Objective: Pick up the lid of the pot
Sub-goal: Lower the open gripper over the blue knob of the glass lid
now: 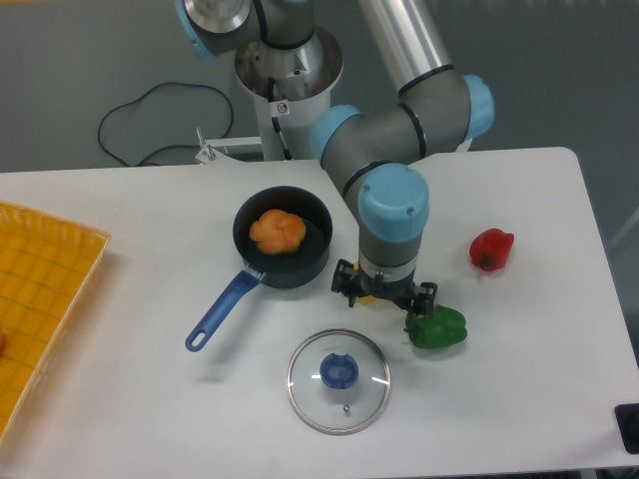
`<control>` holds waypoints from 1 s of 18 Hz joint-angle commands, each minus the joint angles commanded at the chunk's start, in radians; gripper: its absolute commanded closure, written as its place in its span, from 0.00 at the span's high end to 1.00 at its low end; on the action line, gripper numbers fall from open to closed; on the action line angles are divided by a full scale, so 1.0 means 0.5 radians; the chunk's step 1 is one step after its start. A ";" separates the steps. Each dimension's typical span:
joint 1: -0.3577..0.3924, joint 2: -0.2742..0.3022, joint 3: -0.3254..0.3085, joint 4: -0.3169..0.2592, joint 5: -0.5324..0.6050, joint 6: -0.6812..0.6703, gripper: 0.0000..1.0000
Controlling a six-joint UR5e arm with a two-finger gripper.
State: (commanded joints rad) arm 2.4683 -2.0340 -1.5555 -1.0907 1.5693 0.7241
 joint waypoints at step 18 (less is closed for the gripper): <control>-0.095 -0.233 0.156 0.055 -0.132 -0.172 1.00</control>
State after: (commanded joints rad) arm 2.4206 -2.1506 -1.4772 -1.0630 1.5033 0.6382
